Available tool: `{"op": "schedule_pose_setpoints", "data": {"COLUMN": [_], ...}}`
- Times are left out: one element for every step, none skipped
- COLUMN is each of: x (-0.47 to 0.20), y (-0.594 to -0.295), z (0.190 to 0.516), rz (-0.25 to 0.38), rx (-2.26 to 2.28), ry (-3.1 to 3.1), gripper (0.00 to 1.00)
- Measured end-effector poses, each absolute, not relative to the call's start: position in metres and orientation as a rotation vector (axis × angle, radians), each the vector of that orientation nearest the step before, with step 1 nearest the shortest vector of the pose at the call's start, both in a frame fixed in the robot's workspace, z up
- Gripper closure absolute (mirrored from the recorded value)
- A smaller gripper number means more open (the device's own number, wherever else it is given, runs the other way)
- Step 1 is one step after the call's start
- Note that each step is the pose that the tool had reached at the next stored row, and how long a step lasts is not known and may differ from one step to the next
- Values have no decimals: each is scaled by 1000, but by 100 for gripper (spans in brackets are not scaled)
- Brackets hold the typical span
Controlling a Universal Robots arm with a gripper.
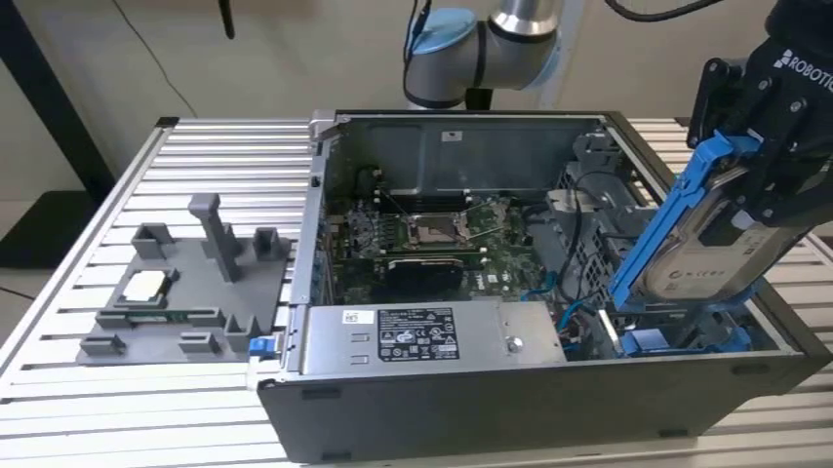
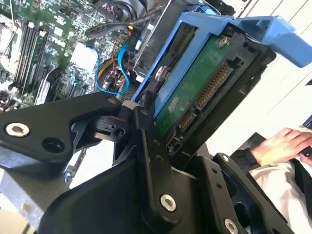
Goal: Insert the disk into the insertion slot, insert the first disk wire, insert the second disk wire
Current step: 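Insert the disk into the insertion slot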
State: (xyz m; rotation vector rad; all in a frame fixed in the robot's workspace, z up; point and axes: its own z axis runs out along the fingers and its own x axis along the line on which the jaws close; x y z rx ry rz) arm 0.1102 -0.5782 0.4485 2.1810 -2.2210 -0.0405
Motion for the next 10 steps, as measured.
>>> {"op": "schedule_pose_setpoints", "data": {"x": [111,111,112,113,114,114,115,116,117,117], "y": [-578,-578,-578,-578,-578,-578,-578,-578,-578,-578], "z": [447,445,444,442,441,439,438,437,436,434], "rz": [-41,-40,-40,-40,-41,-40,-40,-41,-40,-41], "rx": [2181,2181,2181,2181,2181,2181,2181,2181,2181,2182], "ry": [-2221,-2221,-2221,-2221,-2221,-2221,-2221,-2221,-2220,-2220], "gripper": [67,67,67,67,67,67,67,67,67,67]}}
